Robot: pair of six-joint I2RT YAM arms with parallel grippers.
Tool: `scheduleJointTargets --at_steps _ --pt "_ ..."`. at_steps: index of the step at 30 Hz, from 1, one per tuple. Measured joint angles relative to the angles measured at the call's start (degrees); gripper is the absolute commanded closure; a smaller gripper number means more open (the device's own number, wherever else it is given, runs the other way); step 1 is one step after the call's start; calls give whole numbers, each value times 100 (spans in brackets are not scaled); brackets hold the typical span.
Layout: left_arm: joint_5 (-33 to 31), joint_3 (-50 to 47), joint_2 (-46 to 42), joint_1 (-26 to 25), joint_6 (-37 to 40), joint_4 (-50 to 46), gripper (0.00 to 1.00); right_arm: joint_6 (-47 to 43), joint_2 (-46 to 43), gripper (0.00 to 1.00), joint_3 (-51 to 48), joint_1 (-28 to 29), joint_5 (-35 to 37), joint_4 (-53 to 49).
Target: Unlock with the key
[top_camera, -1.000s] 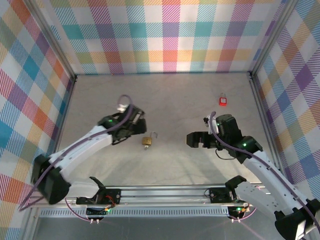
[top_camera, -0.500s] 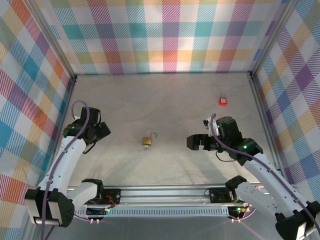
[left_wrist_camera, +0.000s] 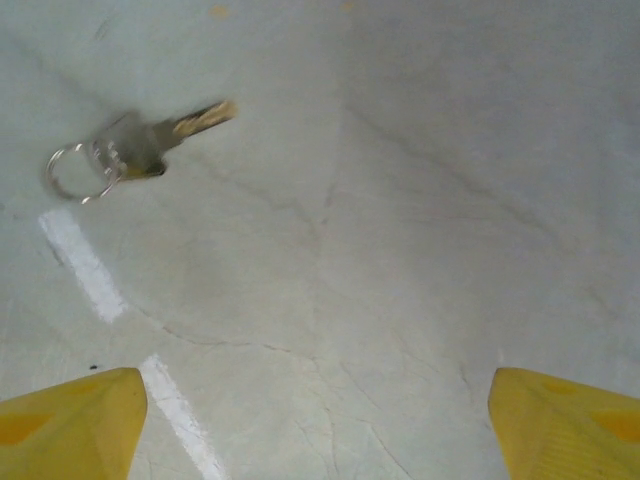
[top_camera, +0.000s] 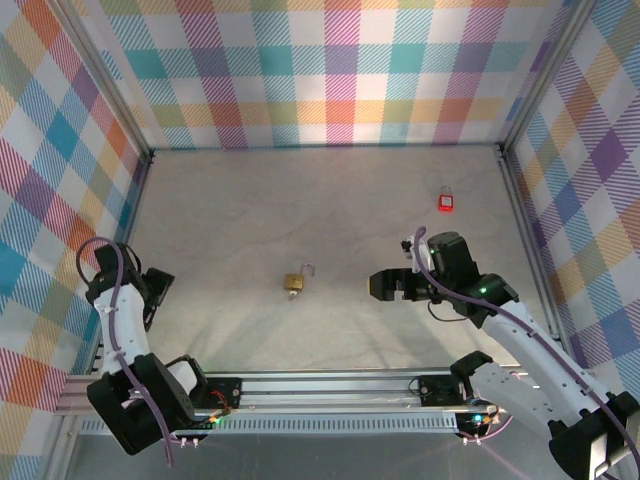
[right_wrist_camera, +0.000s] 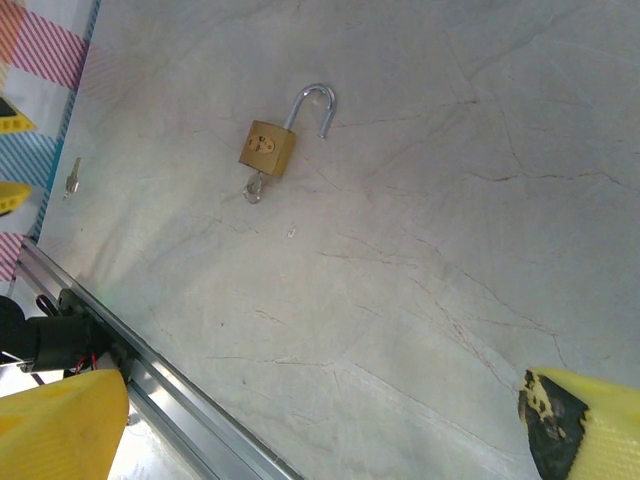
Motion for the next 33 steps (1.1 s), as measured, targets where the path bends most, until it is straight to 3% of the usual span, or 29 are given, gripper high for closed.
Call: scheduleJointTargets --at_steps 8,21,33 --pt "83 -658 201 901 -234 651 22 2 0 0 -214 0 -85 31" --pt "103 -761 496 2024 -210 1388 35 2 44 0 -240 0 -114 31" --pt "55 -772 800 2120 -208 1626 36 -13 262 0 -269 0 -280 35"
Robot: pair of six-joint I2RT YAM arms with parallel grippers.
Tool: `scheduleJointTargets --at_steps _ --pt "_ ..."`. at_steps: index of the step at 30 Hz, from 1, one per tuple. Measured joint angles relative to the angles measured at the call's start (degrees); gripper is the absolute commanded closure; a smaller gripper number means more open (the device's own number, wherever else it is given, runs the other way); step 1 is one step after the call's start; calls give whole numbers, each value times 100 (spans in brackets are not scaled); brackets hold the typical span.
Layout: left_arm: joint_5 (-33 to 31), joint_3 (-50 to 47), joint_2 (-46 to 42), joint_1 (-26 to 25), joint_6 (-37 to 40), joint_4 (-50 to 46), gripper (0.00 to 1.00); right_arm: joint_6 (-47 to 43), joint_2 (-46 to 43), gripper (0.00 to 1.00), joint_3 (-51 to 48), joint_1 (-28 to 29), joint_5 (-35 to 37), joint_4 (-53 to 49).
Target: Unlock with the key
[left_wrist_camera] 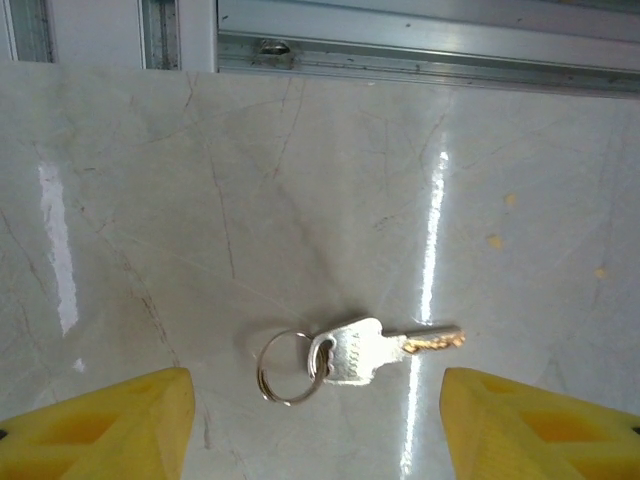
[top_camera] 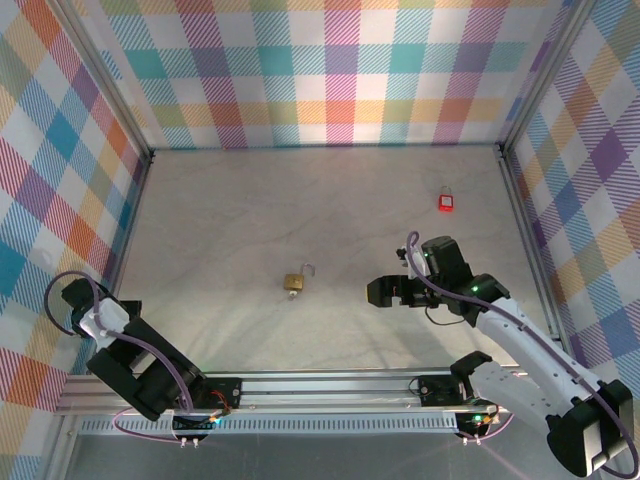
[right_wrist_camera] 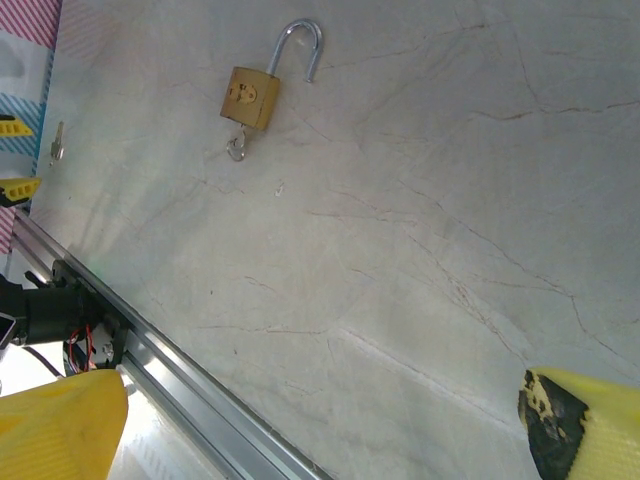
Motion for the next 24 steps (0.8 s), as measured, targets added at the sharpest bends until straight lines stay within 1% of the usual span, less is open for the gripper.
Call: scheduleJointTargets --at_steps 8,16,20,22,24 --pt "-87 7 452 -2 -81 125 41 -7 33 0 -103 0 -101 50" --pt "-177 247 815 -33 -157 -94 46 -2 168 0 -184 0 -118 166" --pt "-330 404 992 -197 -173 -243 48 15 258 0 -188 0 -138 234" --pt "-505 509 1099 -374 -173 -328 48 15 295 0 -188 0 -140 284" --pt "-682 614 1241 -549 -173 -413 53 15 332 1 -188 0 -155 317"
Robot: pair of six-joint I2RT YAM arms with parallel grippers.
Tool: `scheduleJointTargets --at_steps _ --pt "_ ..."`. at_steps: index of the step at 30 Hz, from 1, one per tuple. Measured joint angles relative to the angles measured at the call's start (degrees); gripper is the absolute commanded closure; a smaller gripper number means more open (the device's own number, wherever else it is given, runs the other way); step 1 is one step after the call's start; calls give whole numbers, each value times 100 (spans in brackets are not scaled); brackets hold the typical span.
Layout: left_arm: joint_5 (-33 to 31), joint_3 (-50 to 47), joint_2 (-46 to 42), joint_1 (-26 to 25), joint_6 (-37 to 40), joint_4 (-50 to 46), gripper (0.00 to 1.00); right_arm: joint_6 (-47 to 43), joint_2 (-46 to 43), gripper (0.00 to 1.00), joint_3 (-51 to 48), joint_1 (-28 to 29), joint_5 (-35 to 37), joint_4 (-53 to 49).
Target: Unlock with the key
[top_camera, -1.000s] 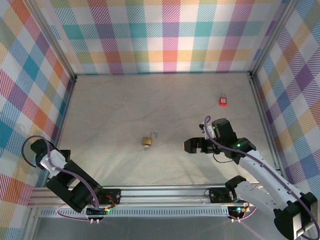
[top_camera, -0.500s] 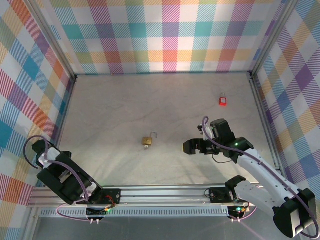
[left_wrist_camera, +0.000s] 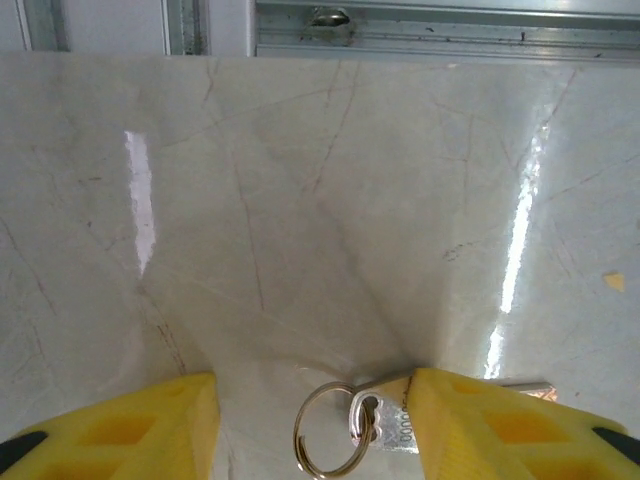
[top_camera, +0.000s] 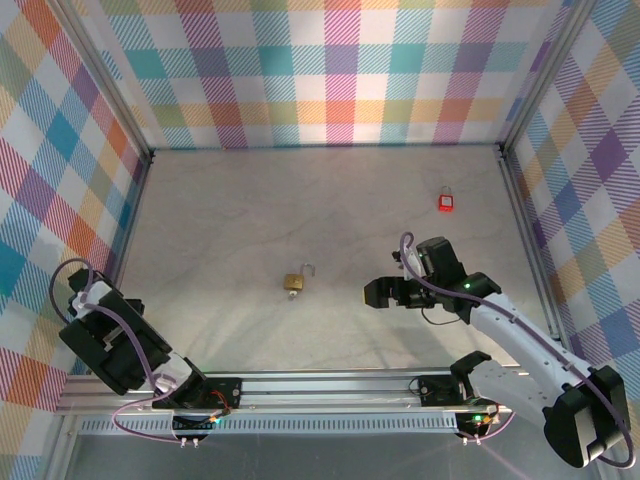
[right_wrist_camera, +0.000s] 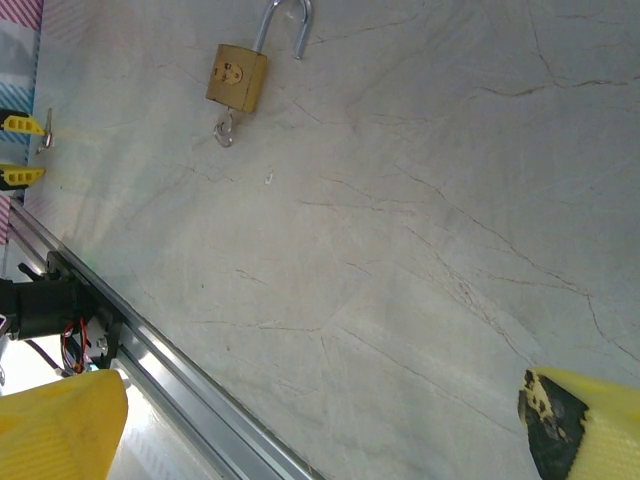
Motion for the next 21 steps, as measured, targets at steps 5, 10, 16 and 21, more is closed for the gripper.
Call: scheduleJointTargets --at_steps 5,10,16,21 --pt "-203 247 372 -243 92 15 64 0 74 1 0 0 -24 11" --pt "-236 256 402 -302 173 94 73 0 74 1 0 0 -48 26" --pt "-326 232 291 -540 308 306 85 0 85 2 2 0 -68 28" --pt "103 -42 -46 -911 389 772 97 7 157 2 9 0 -63 39"
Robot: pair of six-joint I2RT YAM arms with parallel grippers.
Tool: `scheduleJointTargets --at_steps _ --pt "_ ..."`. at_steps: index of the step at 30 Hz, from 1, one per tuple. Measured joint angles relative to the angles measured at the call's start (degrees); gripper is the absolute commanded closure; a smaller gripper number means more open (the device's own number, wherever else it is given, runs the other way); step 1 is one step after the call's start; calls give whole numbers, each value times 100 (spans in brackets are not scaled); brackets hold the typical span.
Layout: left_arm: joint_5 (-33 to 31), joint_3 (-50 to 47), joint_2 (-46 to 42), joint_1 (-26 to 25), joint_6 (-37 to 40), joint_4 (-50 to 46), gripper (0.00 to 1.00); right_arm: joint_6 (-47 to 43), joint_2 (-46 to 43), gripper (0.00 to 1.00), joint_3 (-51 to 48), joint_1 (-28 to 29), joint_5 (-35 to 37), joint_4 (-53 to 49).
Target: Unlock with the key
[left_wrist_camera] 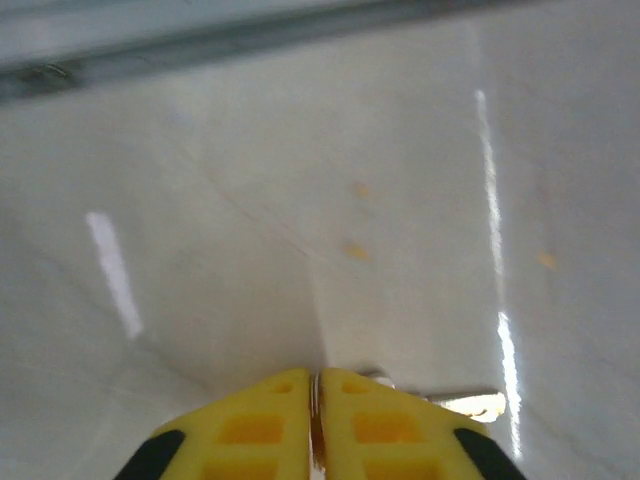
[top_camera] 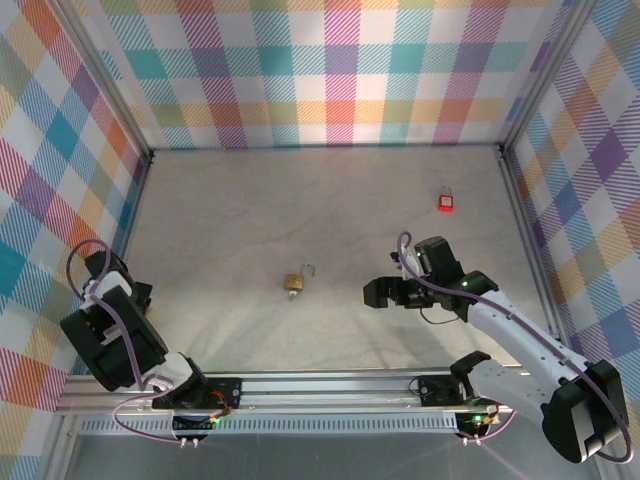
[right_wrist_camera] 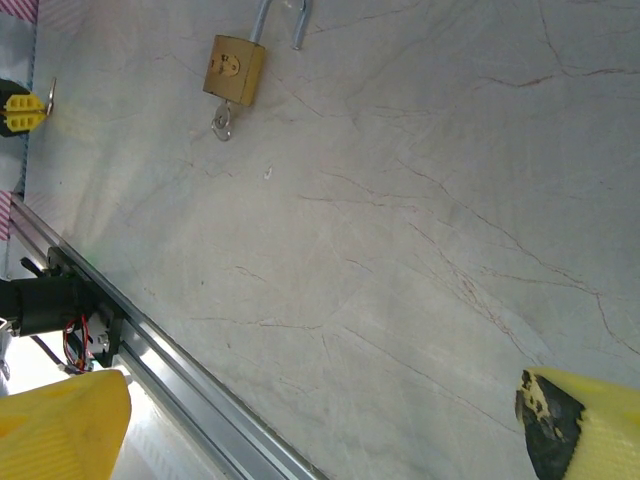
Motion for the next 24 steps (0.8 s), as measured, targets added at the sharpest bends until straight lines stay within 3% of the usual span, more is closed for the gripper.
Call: scheduleJointTargets --at_steps 7,11,15,19,24 --pt "791 -802 -1849 -881 -289 -173 100 315 184 1 166 0 2 199" --pt "1224 -925 -3560 -1768 -898 -372 100 824 516 1 452 -61 -116 645" --pt "1338 -898 -4579 -2922 -1552 -398 100 1572 922 1 616 -70 -417 1469" --pt "1213 -903 -5005 -4203 -2295 -201 100 2476 1349 2 619 -70 -752 2581" --pt "621 -898 -4570 -5989 -2999 490 100 3115 1626 4 619 -9 -929 3620"
